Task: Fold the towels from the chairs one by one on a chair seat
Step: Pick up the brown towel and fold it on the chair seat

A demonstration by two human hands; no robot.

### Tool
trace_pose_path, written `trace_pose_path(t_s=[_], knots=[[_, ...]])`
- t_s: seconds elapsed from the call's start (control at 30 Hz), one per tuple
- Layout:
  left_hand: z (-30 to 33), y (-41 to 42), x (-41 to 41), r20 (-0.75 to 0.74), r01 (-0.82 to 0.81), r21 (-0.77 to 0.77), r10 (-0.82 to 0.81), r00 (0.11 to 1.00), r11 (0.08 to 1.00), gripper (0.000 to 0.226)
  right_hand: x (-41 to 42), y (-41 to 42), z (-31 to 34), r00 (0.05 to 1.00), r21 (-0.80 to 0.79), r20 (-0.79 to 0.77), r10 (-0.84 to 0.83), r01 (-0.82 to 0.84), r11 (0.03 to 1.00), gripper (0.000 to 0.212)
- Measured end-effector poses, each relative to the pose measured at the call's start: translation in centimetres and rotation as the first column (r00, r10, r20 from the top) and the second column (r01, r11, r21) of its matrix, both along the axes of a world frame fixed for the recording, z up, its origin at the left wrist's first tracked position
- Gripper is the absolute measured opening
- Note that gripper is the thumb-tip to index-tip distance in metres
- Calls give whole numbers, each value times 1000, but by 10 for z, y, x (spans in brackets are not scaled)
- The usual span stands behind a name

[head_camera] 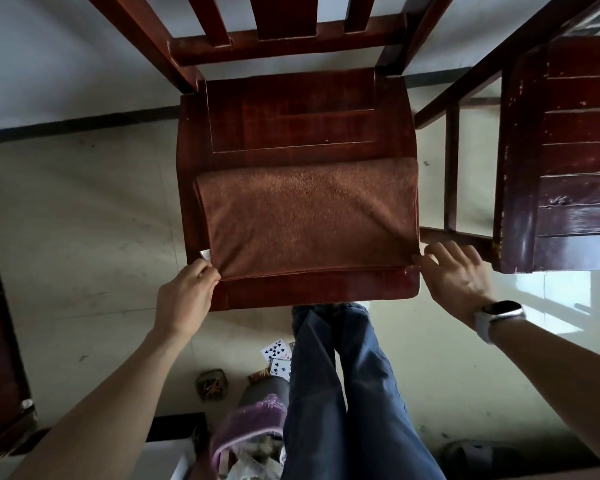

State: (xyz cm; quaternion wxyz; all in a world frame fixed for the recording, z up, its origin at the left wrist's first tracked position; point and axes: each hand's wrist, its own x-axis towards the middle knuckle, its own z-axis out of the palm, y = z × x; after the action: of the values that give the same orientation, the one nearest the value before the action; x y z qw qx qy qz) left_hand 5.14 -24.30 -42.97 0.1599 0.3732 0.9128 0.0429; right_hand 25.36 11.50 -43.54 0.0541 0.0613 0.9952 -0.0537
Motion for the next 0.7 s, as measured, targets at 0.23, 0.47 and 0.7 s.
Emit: trace_pose_path(t_s=[0.23,0.47,0.7], knots=[[4,9,10,-54,3,-19,-4,999,1000,21,7,-15,16,1000,-41,7,-6,6,999,37],[-9,58,26,-4,112,80,-112,994,991,30,-50,-79,5,999,-217,-29,40,-46,975,16],[-15,65,17,27,133,175,-140,990,976,10,-76,-90,-6,994,-207,-41,97,-103,973,14]])
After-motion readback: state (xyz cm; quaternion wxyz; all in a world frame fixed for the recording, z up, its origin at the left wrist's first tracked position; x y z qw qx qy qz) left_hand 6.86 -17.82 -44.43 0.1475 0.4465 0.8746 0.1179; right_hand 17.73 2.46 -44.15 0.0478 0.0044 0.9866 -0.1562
